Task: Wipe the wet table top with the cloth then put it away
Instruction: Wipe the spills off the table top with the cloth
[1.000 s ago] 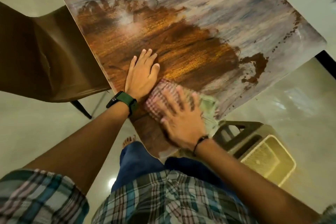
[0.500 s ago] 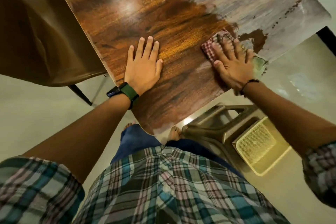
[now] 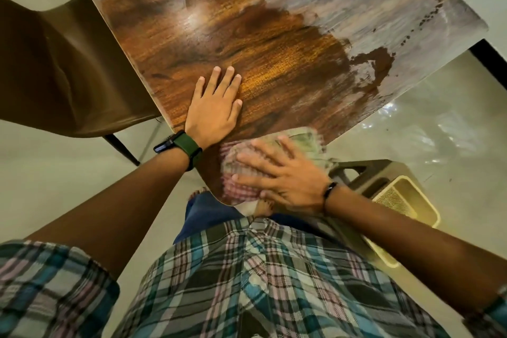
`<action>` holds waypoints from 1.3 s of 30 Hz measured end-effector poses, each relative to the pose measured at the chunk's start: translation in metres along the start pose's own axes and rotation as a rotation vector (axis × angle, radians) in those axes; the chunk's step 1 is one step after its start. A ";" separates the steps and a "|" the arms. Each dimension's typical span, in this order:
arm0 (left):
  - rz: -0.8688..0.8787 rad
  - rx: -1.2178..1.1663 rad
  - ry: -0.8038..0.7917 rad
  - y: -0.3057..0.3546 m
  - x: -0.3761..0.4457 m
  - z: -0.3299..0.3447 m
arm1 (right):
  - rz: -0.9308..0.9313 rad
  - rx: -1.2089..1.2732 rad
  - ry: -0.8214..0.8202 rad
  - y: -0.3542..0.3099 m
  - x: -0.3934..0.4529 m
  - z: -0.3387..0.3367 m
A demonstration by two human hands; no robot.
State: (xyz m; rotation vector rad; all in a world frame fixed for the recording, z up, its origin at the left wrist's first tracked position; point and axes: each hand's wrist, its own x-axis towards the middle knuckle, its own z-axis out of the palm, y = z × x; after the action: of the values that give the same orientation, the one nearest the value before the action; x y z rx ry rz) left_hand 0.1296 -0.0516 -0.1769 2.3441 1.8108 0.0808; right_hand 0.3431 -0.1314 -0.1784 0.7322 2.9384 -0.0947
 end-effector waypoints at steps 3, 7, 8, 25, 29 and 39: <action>0.020 0.018 -0.009 0.001 -0.004 0.001 | 0.161 0.002 -0.059 0.050 -0.029 -0.001; -0.002 0.010 0.006 0.004 -0.007 0.003 | 0.533 0.085 -0.121 0.117 -0.045 -0.009; -0.006 0.008 0.006 0.005 -0.009 0.004 | 0.692 0.154 -0.133 0.132 -0.044 -0.013; -0.017 -0.554 0.075 -0.006 -0.009 -0.005 | -0.193 -0.013 -0.042 -0.006 -0.017 -0.008; 0.002 -0.541 0.040 -0.008 -0.009 -0.008 | -0.167 -0.081 -0.085 0.023 -0.036 -0.012; 0.054 -0.556 -0.032 -0.010 -0.009 -0.010 | -0.184 -0.083 -0.090 -0.006 0.022 -0.018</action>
State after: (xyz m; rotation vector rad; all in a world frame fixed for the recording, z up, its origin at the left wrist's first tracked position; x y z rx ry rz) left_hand 0.1162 -0.0562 -0.1678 1.9787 1.4655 0.4831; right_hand 0.3191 -0.1243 -0.1629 0.4331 2.8972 -0.0209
